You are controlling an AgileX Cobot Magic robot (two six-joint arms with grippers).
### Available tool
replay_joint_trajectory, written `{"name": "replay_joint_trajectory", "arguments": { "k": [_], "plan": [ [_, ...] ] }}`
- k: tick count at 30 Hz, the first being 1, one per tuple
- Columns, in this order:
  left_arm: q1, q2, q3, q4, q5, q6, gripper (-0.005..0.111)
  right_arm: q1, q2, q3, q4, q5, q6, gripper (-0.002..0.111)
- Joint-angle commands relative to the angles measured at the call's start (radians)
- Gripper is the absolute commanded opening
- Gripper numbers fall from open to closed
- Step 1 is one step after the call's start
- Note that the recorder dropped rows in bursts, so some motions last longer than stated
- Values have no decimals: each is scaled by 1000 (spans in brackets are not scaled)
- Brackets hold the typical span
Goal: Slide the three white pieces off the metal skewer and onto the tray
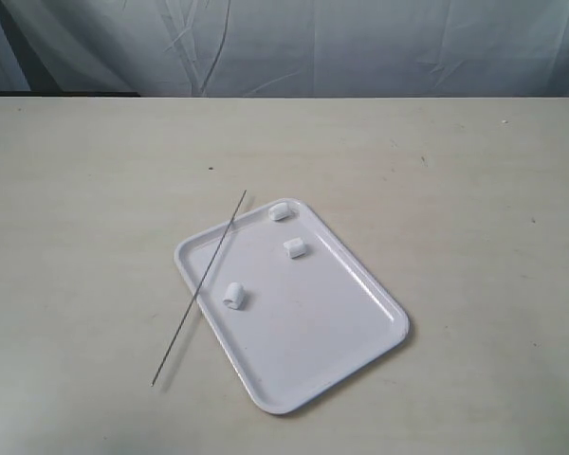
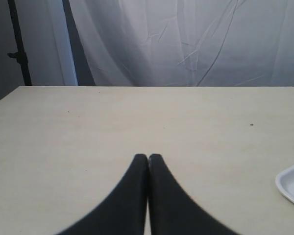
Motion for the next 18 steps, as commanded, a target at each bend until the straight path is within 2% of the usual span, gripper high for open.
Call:
{"name": "replay_joint_trajectory", "arguments": {
  "k": [1,18],
  "plan": [
    [0,-5,4,4,3,-21,0,-5,-5,1,-1,-1,-27,-1],
    [0,-5,4,-11,6,-19,0,-5,-5,1,15,-5,-24,-1]
  ]
}}
